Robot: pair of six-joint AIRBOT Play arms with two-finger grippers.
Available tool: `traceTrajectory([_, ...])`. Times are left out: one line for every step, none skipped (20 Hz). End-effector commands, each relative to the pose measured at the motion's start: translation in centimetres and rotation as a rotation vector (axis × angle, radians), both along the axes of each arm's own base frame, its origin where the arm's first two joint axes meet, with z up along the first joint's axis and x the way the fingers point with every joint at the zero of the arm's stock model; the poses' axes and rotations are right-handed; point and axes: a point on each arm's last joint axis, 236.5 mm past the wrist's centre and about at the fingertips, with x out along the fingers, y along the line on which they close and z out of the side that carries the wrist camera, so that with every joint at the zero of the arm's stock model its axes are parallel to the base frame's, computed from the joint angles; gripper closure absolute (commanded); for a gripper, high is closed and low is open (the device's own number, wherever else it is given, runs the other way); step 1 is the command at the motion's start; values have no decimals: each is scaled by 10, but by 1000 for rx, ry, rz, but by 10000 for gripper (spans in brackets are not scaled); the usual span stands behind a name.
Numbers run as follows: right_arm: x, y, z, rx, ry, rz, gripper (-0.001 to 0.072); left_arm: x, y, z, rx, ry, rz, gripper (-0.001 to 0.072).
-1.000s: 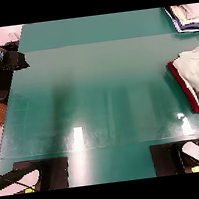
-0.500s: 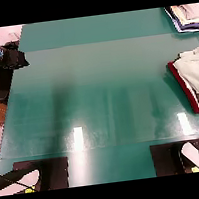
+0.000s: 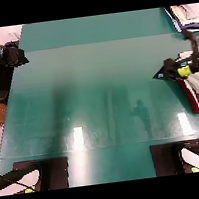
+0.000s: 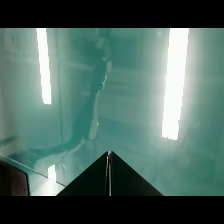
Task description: Fold the shirts.
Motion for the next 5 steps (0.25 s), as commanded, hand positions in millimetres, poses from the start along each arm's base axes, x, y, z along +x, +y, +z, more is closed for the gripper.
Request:
traceTrajectory([-2,24,-10,10,23,68,693,2,0,1,-2,-9,3,687])
traceTrajectory([0,23,-9,10,15,65,693,2,0,1,-2,-9,3,687])
traceTrajectory([2,23,-8,7,3,64,693,2,0,1,-2,-9,4,687])
traceTrajectory([2,23,-7,6,-4,63,693,2,0,1,-2,-9,4,687])
traceTrajectory([2,23,-5,5,-14,66,693,2,0,1,-2,-9,4,687])
